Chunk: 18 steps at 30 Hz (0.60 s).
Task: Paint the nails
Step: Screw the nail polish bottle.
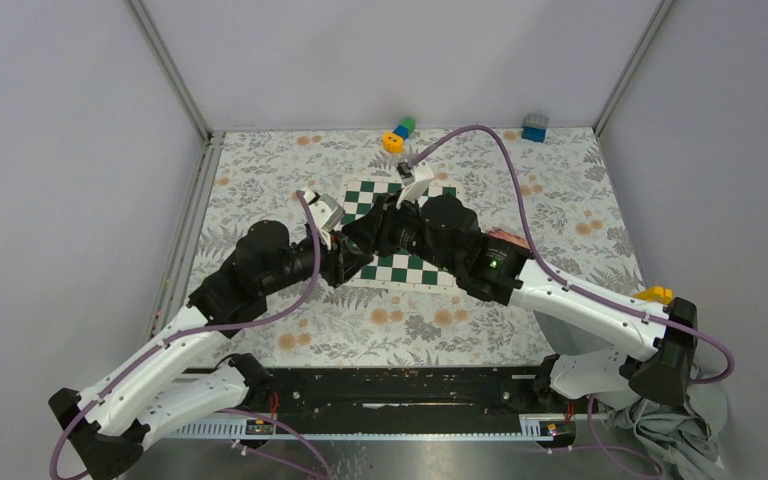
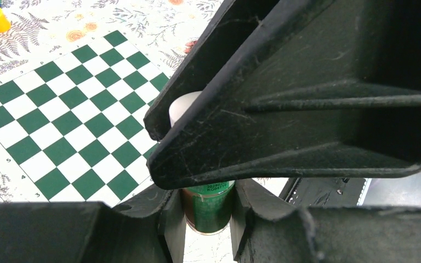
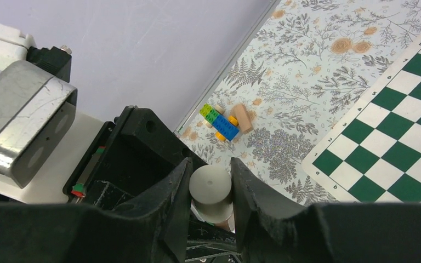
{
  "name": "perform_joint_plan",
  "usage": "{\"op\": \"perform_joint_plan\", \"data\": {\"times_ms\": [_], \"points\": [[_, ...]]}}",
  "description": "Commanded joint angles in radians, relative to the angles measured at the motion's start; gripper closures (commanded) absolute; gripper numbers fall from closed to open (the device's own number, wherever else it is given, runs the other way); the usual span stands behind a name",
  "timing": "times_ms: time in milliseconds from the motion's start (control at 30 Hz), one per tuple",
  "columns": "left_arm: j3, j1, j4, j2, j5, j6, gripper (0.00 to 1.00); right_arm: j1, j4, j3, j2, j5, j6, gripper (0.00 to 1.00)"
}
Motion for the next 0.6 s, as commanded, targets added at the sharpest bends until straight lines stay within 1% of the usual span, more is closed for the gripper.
{"op": "perform_joint_plan", "data": {"times_ms": [0,67,133,200,267,333,433,567], "points": [[0.052,-0.011,0.134,-0.01,0.023,0.036,1.0,0.012,-0.016,0.044,-0.022,-0.016,-0.036,0.58],[0.052,-0.013,0.134,-0.009,0.035,0.04,1.0,0.003,-0.02,0.045,-0.047,-0.014,-0.041,0.47],[0.055,-0.015,0.135,-0.005,0.062,0.042,1.0,-0.018,-0.02,0.033,-0.082,-0.017,-0.039,0.38],[0.054,-0.017,0.141,-0.005,0.093,0.045,1.0,-0.05,-0.007,0.015,-0.117,-0.042,-0.038,0.32],[0.05,-0.021,0.148,-0.008,0.107,0.048,1.0,-0.085,0.017,-0.001,-0.147,-0.106,-0.053,0.26],[0.047,-0.024,0.154,-0.011,0.107,0.051,1.0,-0.119,0.033,-0.006,-0.18,-0.182,-0.066,0.22],[0.047,-0.025,0.154,-0.009,0.116,0.056,1.0,-0.134,0.028,-0.008,-0.229,-0.206,-0.13,0.18],[0.039,-0.025,0.185,-0.01,0.21,0.05,1.0,-0.164,0.051,-0.058,-0.311,-0.256,-0.201,0.14]]}}
